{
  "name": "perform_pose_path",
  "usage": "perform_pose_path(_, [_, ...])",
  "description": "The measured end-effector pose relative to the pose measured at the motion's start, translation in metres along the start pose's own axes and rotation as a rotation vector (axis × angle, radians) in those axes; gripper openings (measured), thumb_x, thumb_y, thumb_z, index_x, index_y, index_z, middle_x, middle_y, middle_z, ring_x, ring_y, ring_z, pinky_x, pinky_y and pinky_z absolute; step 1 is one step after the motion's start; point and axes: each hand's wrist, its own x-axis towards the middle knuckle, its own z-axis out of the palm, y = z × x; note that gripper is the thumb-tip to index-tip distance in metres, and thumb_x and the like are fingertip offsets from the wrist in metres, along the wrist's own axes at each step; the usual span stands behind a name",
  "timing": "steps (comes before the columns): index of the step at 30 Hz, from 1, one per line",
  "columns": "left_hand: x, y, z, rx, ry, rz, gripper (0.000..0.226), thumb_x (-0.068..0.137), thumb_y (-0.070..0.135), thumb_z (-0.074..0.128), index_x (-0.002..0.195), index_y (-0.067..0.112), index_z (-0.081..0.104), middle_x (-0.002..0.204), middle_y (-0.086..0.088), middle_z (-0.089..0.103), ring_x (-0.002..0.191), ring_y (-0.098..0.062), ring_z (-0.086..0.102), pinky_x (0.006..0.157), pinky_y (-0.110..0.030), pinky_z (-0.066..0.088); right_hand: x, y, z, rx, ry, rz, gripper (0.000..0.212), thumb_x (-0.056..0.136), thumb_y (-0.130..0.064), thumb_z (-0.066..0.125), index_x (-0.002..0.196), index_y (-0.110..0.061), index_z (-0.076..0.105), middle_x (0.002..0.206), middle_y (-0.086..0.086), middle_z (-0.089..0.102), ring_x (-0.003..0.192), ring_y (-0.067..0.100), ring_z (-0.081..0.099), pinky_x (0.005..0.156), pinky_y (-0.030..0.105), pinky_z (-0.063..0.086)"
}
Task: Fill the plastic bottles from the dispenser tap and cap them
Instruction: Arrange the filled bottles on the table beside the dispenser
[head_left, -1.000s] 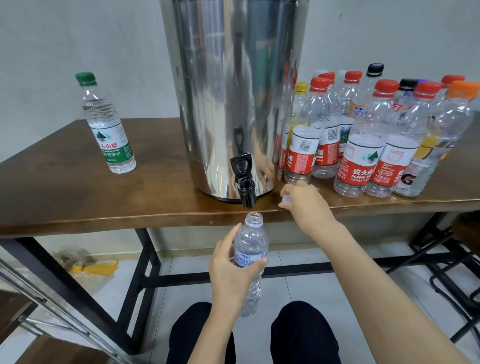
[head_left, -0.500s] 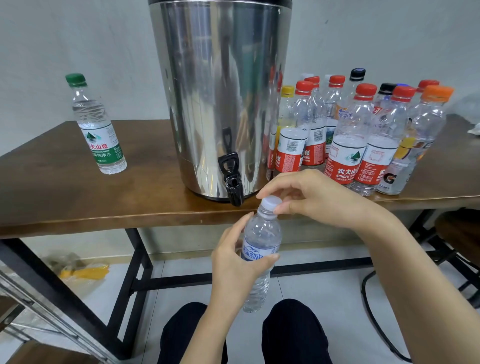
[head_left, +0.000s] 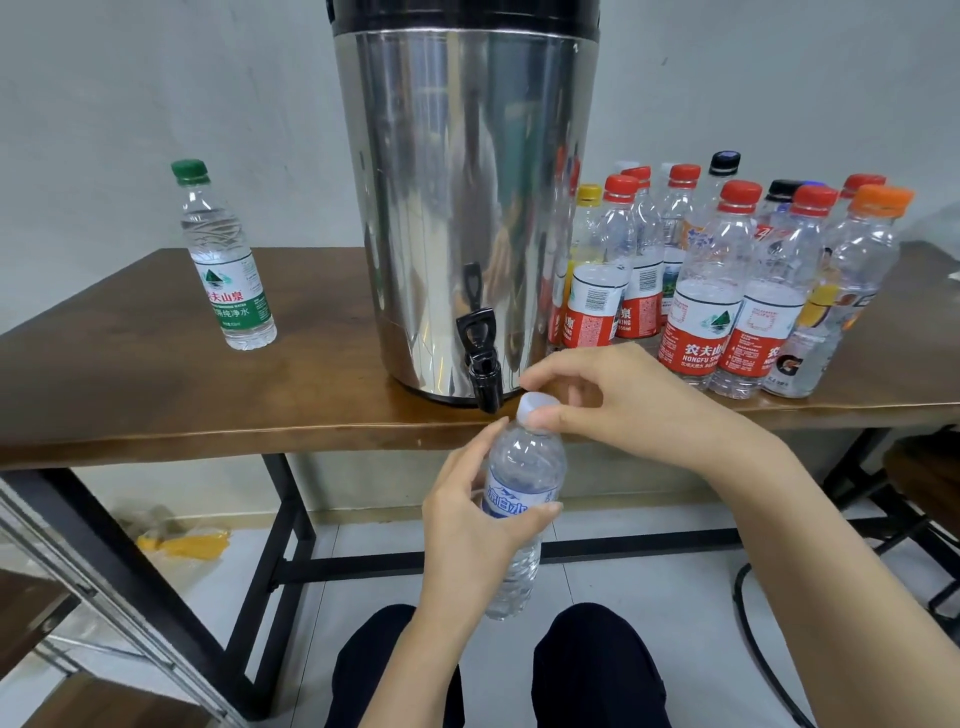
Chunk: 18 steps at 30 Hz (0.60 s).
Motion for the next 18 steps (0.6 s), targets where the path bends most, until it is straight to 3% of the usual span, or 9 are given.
perform_pose_path(2, [0.000, 0.003, -0.004, -0.004, 0.014, 0.007, 0.081, 0.061, 0.007, 0.092, 0.130, 0.035, 0.060, 0.123, 0.011, 0.064, 0.112, -0.013, 0.064, 0.086, -0.026, 0.057, -0.001, -0.003, -0.001, 0.038, 0.002, -0.028, 0.026, 0.083, -0.037, 0.075, 0.109, -0.036, 0.071, 0.067, -0.029, 0.061, 0.064, 0.001, 0.056, 0.064, 0.015, 0.043])
perform_pose_path(3, [0.000, 0.004, -0.006, -0.001, 0.019, 0.013, 0.081, 0.061, 0.006, 0.092, 0.130, 0.034, 0.060, 0.123, 0.011, 0.064, 0.112, -0.012, 0.064, 0.086, -0.025, 0.057, 0.000, -0.006, 0.000, 0.033, 0.031, -0.029, 0.024, 0.080, -0.038, 0.077, 0.104, -0.035, 0.072, 0.066, -0.033, 0.061, 0.063, -0.001, 0.056, 0.062, 0.014, 0.040])
perform_pose_path(6, [0.001, 0.005, -0.012, 0.007, 0.043, 0.015, 0.082, 0.060, 0.008, 0.093, 0.130, 0.035, 0.060, 0.125, 0.010, 0.064, 0.112, -0.012, 0.064, 0.088, -0.030, 0.057, 0.005, -0.017, 0.006, -0.037, 0.127, 0.011, 0.034, 0.067, -0.059, 0.076, 0.086, -0.032, 0.068, 0.070, -0.022, 0.066, 0.064, -0.004, 0.057, 0.063, 0.023, 0.042])
perform_pose_path(9, [0.004, 0.008, -0.025, -0.030, 0.091, 0.007, 0.081, 0.057, 0.013, 0.093, 0.126, 0.041, 0.061, 0.124, 0.009, 0.066, 0.111, -0.014, 0.065, 0.087, -0.035, 0.058, 0.012, -0.029, 0.014, -0.087, 0.187, 0.007, 0.039, 0.068, -0.066, 0.067, 0.090, -0.034, 0.063, 0.077, -0.015, 0.067, 0.068, -0.004, 0.056, 0.071, 0.033, 0.052])
perform_pose_path(13, [0.018, 0.023, -0.056, -0.045, 0.168, 0.037, 0.082, 0.057, 0.015, 0.094, 0.130, 0.032, 0.061, 0.122, 0.008, 0.068, 0.108, -0.012, 0.067, 0.090, -0.038, 0.057, 0.028, -0.050, 0.040, 0.031, 0.394, -0.201, 0.028, 0.089, -0.044, 0.064, 0.107, -0.023, 0.066, 0.094, -0.015, 0.061, 0.070, 0.002, 0.051, 0.071, 0.032, 0.050])
perform_pose_path(16, [0.040, 0.040, -0.091, -0.056, 0.272, 0.086, 0.074, 0.061, 0.001, 0.091, 0.125, 0.028, 0.063, 0.115, 0.010, 0.072, 0.106, -0.011, 0.069, 0.089, -0.030, 0.056, 0.049, -0.071, 0.067, 0.081, 0.501, -0.367, 0.022, 0.097, -0.024, 0.060, 0.116, -0.013, 0.064, 0.110, -0.009, 0.057, 0.088, 0.003, 0.053, 0.076, 0.019, 0.044])
perform_pose_path(18, [0.057, 0.050, -0.119, -0.034, 0.361, 0.125, 0.071, 0.063, 0.002, 0.089, 0.124, 0.026, 0.062, 0.114, 0.009, 0.072, 0.104, -0.008, 0.069, 0.088, -0.025, 0.056, 0.069, -0.083, 0.085, 0.061, 0.533, -0.431, 0.025, 0.098, -0.021, 0.056, 0.120, -0.010, 0.062, 0.118, -0.001, 0.058, 0.102, 0.010, 0.054, 0.080, 0.020, 0.047])
